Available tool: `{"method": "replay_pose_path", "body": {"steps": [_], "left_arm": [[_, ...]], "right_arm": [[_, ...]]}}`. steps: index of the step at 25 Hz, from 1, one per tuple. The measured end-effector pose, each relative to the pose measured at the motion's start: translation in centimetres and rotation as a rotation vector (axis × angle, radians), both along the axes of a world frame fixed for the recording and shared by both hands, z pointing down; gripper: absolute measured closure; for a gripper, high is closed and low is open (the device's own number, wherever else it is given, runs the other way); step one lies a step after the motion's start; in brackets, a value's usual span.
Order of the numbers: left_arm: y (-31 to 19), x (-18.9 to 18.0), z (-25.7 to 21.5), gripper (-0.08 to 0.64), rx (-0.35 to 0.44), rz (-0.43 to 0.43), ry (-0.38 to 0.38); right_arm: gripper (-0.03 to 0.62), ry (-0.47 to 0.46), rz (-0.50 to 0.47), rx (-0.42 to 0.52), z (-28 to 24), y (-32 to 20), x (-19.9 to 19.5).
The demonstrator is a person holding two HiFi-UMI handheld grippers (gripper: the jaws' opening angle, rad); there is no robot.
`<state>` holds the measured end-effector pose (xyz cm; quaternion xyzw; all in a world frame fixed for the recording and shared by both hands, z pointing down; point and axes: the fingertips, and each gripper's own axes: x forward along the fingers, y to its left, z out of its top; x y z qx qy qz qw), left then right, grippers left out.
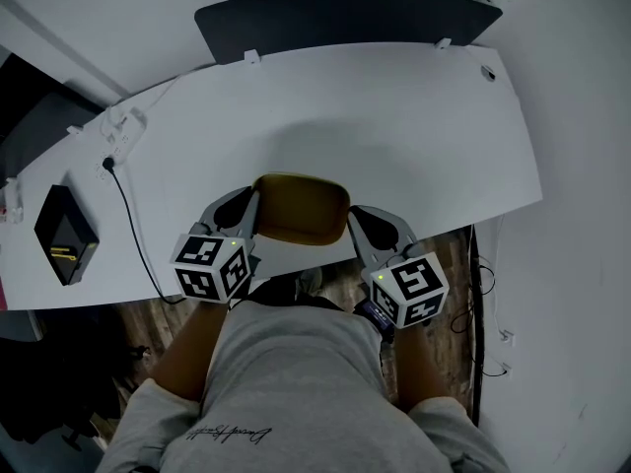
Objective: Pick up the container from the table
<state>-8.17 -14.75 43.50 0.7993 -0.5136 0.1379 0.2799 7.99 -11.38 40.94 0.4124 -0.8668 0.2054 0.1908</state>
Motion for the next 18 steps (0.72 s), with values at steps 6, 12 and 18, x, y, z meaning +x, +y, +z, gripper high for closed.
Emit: {"method": "replay_pose_path", "body": {"steps": [6,12,18], "left_arm": [[0.7,-0.7,-1.1,0.546,0.01,-0.03,0.026],[1.0,-1.4,-2.0,0.546,0.027,-0.052,0.033],[1.1,-1.5,-2.5,0.546,0.038,-0.058,0.038]], "right_arm": [[0.578,-0.009,-0.006,0.004,-0.5,0.6,-0.3],[0.577,-0.015,-0.018,0.019,-1.2,0.8,-0.9],[0.578,-0.02,-0.028,0.028,-1.6,1.1,-1.2]]}}
